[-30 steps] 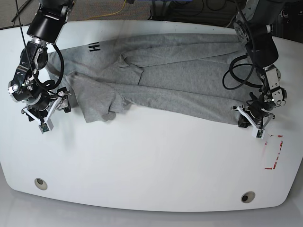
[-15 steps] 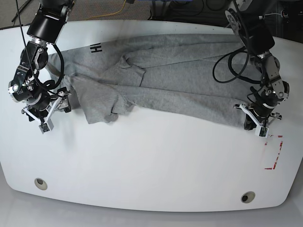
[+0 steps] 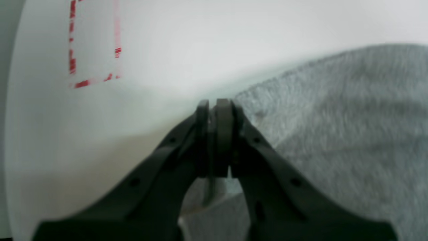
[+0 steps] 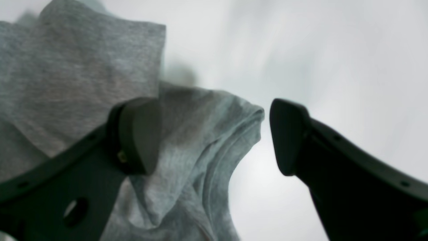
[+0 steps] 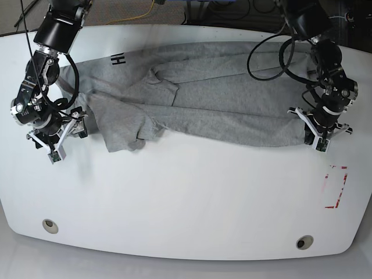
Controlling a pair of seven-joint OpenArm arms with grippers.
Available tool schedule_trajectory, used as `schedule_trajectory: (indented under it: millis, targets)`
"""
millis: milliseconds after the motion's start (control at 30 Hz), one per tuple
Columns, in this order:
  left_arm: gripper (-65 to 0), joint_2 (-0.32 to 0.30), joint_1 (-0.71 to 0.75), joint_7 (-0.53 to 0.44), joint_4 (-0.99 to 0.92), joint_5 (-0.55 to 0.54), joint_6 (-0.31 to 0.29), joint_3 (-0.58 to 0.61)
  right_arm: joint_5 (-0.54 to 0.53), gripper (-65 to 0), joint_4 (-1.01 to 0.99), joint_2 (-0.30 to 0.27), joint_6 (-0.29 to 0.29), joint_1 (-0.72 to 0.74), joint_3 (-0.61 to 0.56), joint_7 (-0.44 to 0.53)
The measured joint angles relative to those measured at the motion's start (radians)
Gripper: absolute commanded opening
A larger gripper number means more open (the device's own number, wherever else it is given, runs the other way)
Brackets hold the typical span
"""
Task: Layout the t-shirt on the table in an organized manner, then fold the t-shirt properly
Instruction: 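Pinch the folded shirt edge with the left gripper and drag it toward the collar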
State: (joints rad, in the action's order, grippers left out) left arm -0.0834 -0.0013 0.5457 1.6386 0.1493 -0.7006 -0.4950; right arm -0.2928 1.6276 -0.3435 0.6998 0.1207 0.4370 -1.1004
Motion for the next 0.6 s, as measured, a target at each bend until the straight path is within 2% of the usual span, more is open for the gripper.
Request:
schedule_trajectory:
  millis: [267,600]
  targets:
    - [-65.0,0.002,0.089,0.040,0.129,-0.004,-0.003,-0.002,0.000,-17.3,0.000,0.000,0.000,0.001,0.000,0.000]
    - [-65.0,0.002,0.201,0.045,0.149,-0.003,-0.002,-0.002,0.000,-17.3,0.000,0.000,0.000,0.001,0.000,0.000]
